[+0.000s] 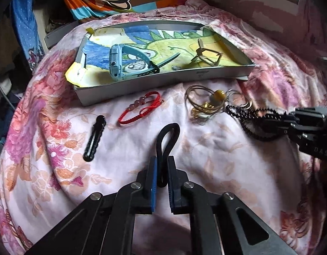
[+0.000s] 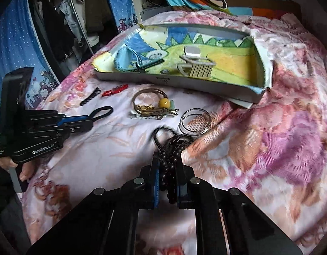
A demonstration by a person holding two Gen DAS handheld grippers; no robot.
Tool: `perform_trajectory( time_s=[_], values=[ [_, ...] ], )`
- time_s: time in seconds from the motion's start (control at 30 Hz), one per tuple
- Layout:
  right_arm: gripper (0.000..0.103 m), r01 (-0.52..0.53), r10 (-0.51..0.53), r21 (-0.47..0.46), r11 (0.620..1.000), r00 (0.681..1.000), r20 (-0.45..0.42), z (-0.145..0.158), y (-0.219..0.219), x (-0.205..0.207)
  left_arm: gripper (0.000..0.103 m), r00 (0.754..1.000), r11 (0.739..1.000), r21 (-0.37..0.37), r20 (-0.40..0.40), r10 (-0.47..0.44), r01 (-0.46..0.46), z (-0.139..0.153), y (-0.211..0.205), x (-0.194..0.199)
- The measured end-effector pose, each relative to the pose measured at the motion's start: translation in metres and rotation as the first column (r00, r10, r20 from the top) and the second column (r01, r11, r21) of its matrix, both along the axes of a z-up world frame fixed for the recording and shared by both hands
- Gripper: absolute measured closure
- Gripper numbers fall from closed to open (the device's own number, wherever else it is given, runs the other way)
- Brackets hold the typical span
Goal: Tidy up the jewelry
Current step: 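Carry the hair tie and necklace into the tray and open both tools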
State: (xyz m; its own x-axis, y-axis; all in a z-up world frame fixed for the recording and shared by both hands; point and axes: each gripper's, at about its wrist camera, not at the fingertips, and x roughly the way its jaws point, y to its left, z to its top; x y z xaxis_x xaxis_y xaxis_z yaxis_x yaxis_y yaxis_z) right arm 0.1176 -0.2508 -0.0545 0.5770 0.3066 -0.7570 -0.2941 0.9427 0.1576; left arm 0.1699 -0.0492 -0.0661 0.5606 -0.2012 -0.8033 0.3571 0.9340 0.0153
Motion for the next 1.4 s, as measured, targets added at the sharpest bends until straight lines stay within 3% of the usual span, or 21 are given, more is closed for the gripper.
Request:
perform_trajectory(
  time_s=[0.17, 0.47, 0.6, 0.8, 1.03, 1.4],
  values=[
    [0.093, 0.002, -0.004, 0.040, 0.999, 0.998, 0.066, 0.029, -0.010, -0.023, 0.095, 1.000, 0.997, -0.066, 0.007, -0.024, 0.025, 0.011, -0.003, -0.013],
    [0.093, 0.023, -0.051, 0.116, 0.993, 0.969, 0.244, 0.074, -0.027, -0.036, 0.095, 0.990, 0.989, -0.131, 0.125, -0.058, 0.075, 0.042, -0.011, -0.041],
    [0.093, 0.052, -0.089, 0.114, 0.992, 0.933, 0.349, 0.093, -0.023, -0.016, 0.095, 0.975, 0.985, -0.165, 0.222, -0.022, 0.060, 0.062, -0.012, -0.035],
    [0.093, 0.101, -0.124, 0.074, 0.992, 0.888, 0.442, 0.106, -0.018, 0.026, 0.095, 0.955, 0.961, -0.277, 0.279, 0.100, -0.020, 0.085, -0.010, 0.002],
    [0.093, 0.187, -0.194, 0.057, 0.981, 0.895, 0.401, 0.089, -0.033, 0.084, 0.095, 0.950, 0.964, -0.258, 0.278, 0.141, -0.068, 0.083, -0.021, 0.062],
    [0.093, 0.276, -0.278, 0.040, 0.960, 0.933, 0.227, 0.029, -0.060, 0.120, 0.095, 0.969, 0.989, -0.124, 0.224, 0.101, -0.075, 0.049, -0.053, 0.115]
  ],
)
